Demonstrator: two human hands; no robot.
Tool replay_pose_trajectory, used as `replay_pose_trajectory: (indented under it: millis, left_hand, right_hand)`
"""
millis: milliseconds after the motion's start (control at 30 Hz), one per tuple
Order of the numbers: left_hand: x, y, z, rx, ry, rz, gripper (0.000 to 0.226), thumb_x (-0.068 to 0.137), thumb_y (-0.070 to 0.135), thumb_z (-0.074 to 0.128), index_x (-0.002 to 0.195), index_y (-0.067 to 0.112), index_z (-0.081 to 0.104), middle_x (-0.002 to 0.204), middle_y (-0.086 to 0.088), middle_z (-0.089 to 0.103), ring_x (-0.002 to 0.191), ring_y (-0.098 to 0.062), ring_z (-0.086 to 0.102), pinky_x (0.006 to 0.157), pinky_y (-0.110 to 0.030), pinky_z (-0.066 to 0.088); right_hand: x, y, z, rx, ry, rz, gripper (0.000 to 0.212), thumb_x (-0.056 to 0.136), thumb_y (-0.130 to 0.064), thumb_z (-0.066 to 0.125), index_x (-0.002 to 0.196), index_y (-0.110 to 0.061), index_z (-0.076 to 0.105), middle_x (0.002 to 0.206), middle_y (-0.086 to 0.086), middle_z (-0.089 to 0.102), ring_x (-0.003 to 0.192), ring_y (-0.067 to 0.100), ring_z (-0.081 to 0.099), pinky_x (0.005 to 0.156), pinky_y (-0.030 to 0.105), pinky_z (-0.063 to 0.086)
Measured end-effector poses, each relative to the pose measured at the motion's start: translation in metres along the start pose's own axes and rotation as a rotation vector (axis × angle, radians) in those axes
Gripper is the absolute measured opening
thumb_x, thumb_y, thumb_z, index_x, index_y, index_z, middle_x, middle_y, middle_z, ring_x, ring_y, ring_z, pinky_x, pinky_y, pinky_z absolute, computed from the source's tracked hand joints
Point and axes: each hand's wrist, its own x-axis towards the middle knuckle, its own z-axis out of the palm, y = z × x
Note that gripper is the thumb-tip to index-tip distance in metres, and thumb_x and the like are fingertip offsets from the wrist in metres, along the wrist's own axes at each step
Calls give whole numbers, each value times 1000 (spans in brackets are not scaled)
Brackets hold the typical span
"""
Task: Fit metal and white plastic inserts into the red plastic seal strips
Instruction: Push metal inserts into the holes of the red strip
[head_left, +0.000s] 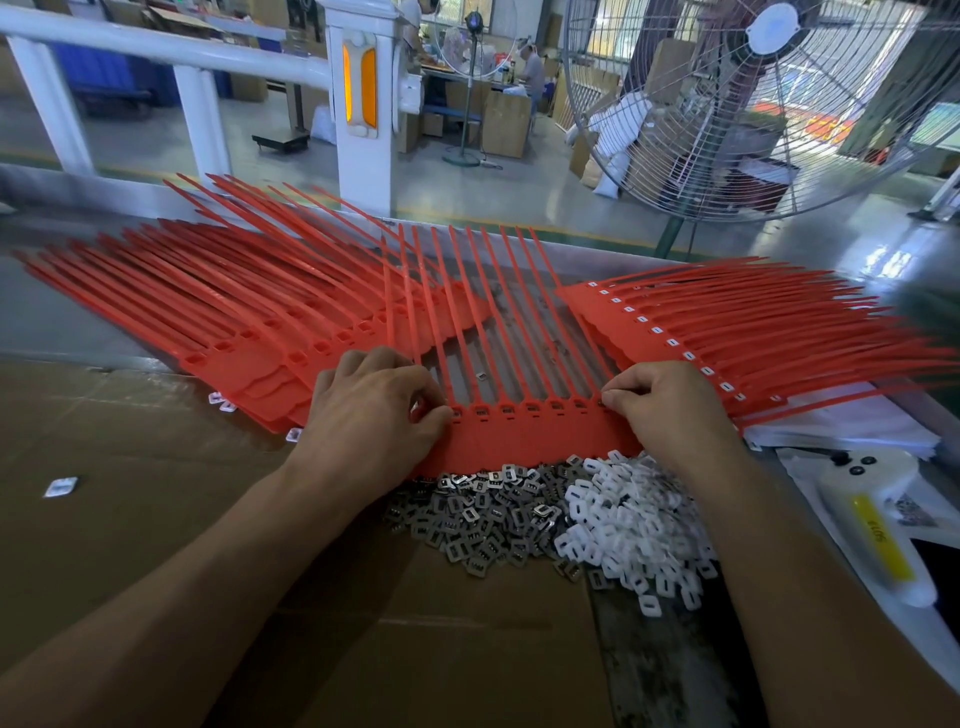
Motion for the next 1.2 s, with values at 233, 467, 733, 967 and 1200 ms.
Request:
replay_pose_trajectory:
  millis: [233,467,733,967,1200]
  left_hand:
    - [1,-3,0,5,-46,10,32,86,67,58,108,46,68,128,17,50,126,-12,34,105,-36,23]
    - [1,-2,-1,-17,-44,-7,29,83,65,65,103,45,68,127,17,49,126,-12,34,101,-34,22]
    - [1,1,-1,-31,-34,-27,21,82,60,71,95,46,64,124,20,45,124,-10,34,100,-30,21]
    - [1,-1,-4,-27,-13,-40,16,82,55,73,85,46,60,118,21,42,121,-11,35,98,-29,21]
    - [1,-1,-6,-26,-28,-46,16,82,55,73,82,48,59,117,20,41,123,-13,36,98,-30,21]
  right_hand:
    - [-7,-3,-6,-33,-42,40,31,97,-8,59,101,-29,81,83,-8,75,70,19,72,61,29,59]
    - [-9,-7,-5,-177,-81,-4,33,97,-11,56,115,-26,79,116,-6,76,59,-2,52,54,17,36]
    - [-12,-9,-5,-261,-87,-41,35,97,-15,55,121,-26,77,130,-5,72,64,-3,54,56,16,39]
    - [-18,-17,-5,-283,-139,-90,32,98,-17,56,120,-24,77,126,-8,73,80,-2,58,71,17,44]
    - [-23,-23,-8,-174,-48,-194,14,97,-29,68,103,-28,80,81,-26,63,78,-7,61,67,12,40]
